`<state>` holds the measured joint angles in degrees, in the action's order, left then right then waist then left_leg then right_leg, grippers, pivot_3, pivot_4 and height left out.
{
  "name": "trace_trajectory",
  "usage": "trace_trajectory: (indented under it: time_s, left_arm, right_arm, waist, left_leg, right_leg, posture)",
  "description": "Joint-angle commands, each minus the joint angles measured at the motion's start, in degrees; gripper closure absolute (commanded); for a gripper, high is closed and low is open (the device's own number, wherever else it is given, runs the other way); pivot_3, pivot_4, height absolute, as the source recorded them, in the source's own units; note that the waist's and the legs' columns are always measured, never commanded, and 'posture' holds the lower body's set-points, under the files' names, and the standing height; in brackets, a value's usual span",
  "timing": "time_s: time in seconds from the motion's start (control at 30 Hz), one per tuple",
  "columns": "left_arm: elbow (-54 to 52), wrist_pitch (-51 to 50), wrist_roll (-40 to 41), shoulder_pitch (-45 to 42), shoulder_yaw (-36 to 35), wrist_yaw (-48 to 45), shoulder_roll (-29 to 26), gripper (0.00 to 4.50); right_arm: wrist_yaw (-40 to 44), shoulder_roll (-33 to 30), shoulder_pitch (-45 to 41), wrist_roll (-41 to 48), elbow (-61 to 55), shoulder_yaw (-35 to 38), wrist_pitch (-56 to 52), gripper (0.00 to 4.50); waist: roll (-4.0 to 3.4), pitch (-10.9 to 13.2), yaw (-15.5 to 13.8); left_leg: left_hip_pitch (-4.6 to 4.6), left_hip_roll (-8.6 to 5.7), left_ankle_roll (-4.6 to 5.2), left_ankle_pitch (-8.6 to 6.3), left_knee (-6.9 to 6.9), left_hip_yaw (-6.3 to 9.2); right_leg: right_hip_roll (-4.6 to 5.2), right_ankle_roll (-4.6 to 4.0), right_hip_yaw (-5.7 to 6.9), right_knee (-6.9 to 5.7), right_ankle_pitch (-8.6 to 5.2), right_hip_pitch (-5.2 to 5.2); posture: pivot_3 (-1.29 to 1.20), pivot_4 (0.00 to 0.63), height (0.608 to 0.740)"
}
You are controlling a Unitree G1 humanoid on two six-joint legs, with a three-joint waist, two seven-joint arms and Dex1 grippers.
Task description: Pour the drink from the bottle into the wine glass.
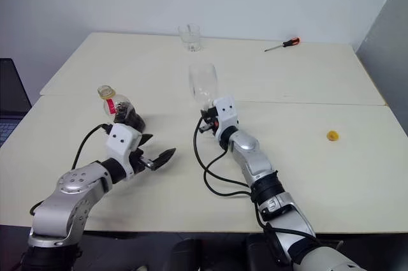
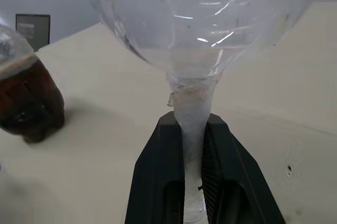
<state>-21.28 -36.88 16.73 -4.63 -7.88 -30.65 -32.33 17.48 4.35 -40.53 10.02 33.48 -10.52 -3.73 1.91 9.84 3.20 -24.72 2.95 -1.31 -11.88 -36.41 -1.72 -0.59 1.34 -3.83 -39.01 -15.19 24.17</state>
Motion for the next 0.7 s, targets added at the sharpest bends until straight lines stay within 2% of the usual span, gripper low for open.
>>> trace_trajectory:
  time_s: [0.03,0.23,0.57,0.7]
  left_arm:
    - [-1.8,1.2,0.3,0.9,-1.2,0.2,-0.4,0.0]
    - [-3.0,0.9,0.4,1.2,-1.0,0.9,0.2,0.0]
    - [0.2,1.7,0.0,-1.5,-1.1,-0.4,-1.3,0.0]
    - [1.0,2.3,-0.3,-2.3,-0.5,-0.8,-1.4,0.0]
  right_arm:
    - [1.3,-1.0,-0.1,-2.8,2.4,0.0,3.4,4.36]
    - [2.0,-1.7,0.0,-4.9,5.5,1.0,5.4,4.36]
    - [4.7,-4.4,3.7,-5.3,3.1,1.5,2.8,4.36]
    - [5.8,-5.7,6.0,-5.2,2.5,1.4,1.7,4.36]
  waist:
    - [0.01,0.0,0.0]
    - [0.06,0.0,0.0]
    - [0.11,-0.1,-0.3]
    - [0.13,-0.1,-0.5]
  left_leg:
    - [0.01,0.0,0.0,0.0,0.0,0.0]
    - [0.2,-0.1,0.0,0.0,-0.01,0.01]
    - [0.26,-0.12,0.0,0.0,-0.01,0.0]
    - [0.6,-0.13,0.0,0.0,0.01,0.02]
  right_leg:
    - [0.01,0.0,0.01,-0.01,0.0,0.0]
    - [0.01,0.0,0.03,-0.04,0.0,-0.16]
    - [0.01,0.0,0.02,-0.03,0.0,-0.23]
    - [0.07,-0.01,0.04,0.04,-0.02,-0.63]
  posture:
    - [0.0,0.15,0.74]
    - [0.0,0.15,0.74]
    - [0.0,0.15,0.74]
    - [0.0,0.15,0.74]
